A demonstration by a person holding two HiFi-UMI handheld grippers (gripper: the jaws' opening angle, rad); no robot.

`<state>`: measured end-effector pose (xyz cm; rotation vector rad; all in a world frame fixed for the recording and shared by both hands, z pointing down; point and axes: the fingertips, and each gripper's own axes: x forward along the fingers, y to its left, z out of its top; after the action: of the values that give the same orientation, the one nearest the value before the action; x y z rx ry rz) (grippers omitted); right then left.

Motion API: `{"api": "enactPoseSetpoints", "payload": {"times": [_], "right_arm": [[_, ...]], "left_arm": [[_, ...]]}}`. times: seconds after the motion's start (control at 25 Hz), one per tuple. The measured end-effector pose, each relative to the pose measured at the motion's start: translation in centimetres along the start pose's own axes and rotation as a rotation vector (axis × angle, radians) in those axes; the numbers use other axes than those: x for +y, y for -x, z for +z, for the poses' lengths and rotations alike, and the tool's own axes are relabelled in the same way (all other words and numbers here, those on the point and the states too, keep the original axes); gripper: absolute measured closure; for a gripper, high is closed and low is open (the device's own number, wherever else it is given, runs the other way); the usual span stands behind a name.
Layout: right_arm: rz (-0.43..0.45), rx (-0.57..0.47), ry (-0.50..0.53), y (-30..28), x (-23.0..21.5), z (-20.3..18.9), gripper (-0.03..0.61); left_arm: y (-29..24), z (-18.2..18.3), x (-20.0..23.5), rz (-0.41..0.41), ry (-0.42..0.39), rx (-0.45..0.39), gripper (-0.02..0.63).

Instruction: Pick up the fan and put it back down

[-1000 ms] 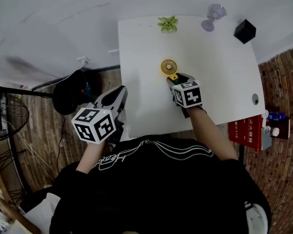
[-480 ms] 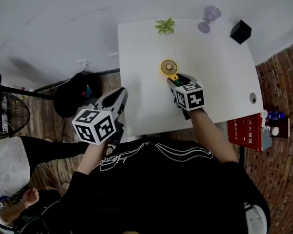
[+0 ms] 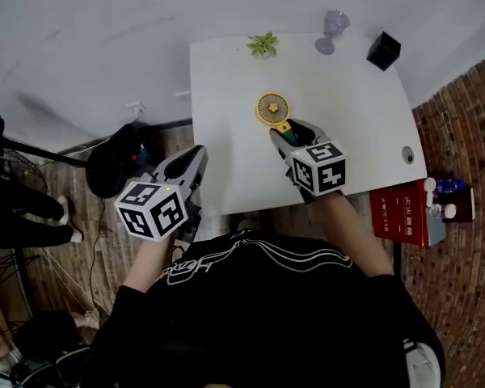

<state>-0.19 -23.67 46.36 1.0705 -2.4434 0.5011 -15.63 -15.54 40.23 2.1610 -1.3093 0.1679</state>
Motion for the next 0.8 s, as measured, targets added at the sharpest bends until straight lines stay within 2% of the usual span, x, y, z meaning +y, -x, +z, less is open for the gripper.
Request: {"api": "enactPoseSetpoints", "payload": {"times": [0.52,0.8], "right_arm": [[0.062,-0.209,0.03,11.0,4.8,3.3,0.397],[0.073,-0.294,0.036,15.7,5.9,2.8,0.397]], "left_arm": [[3.6,-1.3,-6.6,-0.056,-0.012,-0.063,0.58],[5.7,-2.1,-10.4,-0.082,-0.032,-0.101,0.58]]}}
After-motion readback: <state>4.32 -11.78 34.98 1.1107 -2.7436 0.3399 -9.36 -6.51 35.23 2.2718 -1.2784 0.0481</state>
